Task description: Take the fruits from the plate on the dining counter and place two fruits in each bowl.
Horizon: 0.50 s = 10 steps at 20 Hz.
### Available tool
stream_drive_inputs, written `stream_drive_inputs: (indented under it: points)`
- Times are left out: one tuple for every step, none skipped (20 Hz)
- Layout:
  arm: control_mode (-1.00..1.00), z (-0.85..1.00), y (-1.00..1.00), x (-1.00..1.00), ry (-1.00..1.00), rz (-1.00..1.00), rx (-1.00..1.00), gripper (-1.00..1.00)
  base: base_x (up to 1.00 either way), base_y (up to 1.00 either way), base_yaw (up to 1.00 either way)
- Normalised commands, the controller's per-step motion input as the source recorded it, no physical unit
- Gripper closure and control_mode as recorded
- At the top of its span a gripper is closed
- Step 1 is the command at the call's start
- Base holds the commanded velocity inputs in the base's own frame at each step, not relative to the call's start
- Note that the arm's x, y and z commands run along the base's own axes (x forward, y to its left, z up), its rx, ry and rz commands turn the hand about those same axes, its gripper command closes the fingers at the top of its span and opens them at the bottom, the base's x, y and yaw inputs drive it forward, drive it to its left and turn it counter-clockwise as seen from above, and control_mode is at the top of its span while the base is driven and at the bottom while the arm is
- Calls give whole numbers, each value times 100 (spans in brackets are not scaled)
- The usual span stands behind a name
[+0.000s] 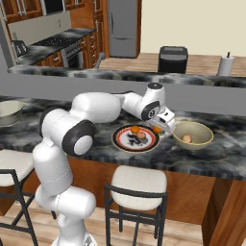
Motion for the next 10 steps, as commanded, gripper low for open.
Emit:
stream_drive_inputs:
  points:
    - [-100, 5, -55, -7, 0, -18, 0, 100, 0, 0, 0]
    - [-100, 0, -56, -8, 0, -14, 0, 100, 0, 0, 0]
    - [-100, 0, -56, -1, 0, -12, 0, 100, 0, 0, 0]
    - [-100, 0, -57, 0, 0, -9, 0, 100, 0, 0, 0]
    - [-100, 0, -59, 0, 0, -8, 0, 100, 0, 0, 0]
    - [-100, 0, -57, 0, 0, -8, 0, 100, 0, 0, 0]
    - [-100, 0, -61, 0, 0, -7, 0, 100, 0, 0, 0]
    - [-100, 0, -58, 0, 0, -7, 0, 100, 0, 0, 0]
    - [-100, 0, -62, -4, 0, -3, 0, 100, 0, 0, 0]
    - [-100, 0, -61, -8, 0, 0, 0, 100, 0, 0, 0]
